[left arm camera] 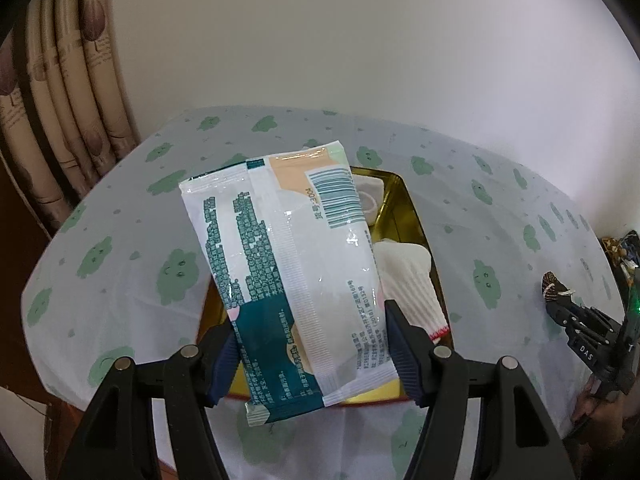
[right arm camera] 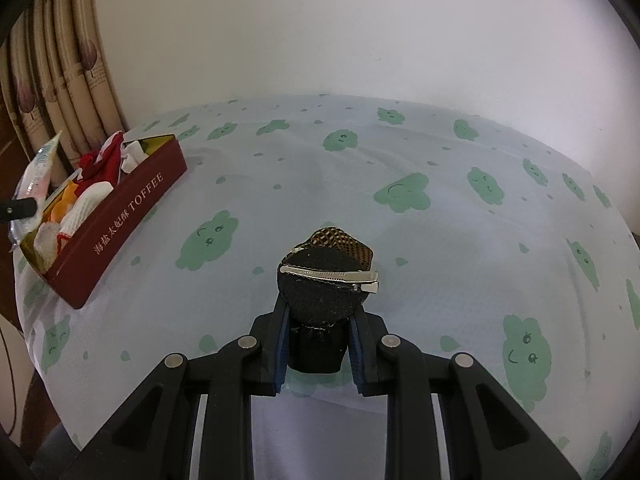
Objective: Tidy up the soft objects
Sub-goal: 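Carry the teal-and-white packet into the tin tray and open the left gripper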
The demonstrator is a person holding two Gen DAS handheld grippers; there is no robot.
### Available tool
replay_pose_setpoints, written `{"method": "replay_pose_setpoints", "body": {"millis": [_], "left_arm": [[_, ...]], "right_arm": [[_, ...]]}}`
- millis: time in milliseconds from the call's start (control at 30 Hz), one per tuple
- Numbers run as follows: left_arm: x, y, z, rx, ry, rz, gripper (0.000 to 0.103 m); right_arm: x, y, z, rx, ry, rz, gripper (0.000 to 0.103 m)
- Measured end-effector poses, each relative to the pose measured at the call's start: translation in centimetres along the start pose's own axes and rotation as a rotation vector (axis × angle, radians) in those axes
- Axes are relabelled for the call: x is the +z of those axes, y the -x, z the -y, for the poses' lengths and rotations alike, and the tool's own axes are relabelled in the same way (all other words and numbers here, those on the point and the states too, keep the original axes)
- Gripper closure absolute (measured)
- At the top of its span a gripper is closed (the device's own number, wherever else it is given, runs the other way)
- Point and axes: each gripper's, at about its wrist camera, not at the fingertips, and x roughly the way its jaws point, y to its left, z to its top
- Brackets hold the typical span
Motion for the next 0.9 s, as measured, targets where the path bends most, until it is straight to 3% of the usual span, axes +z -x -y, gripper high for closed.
{"method": "replay_pose_setpoints", "body": {"millis": [500, 667, 767, 900], "left_arm": [[0.2, -3.7, -1.0, -0.076, 0.041, -0.052, 0.032], [0.2, -4.5, -0.3, -0.046, -0.01, -0.054, 0.025], [0.1, -4.4, -0.1, -0.042, -0.029, -0.053, 0.025], [0.6, -2.6, -0.7, -0.058, 0.021, -0.007, 0.025]], "right_arm": [[0.0, -0.6, 0.3, 0.013, -0.022, -0.019, 0.08], [0.0, -0.7, 0.4, 0.017, -0.03, -0.024, 0.08], [0.0, -0.7, 0.5, 0.022, -0.035, -0.026, 0.08], [0.0, -0.8, 0.5, 0.026, -0.036, -0.029, 0.08]]}}
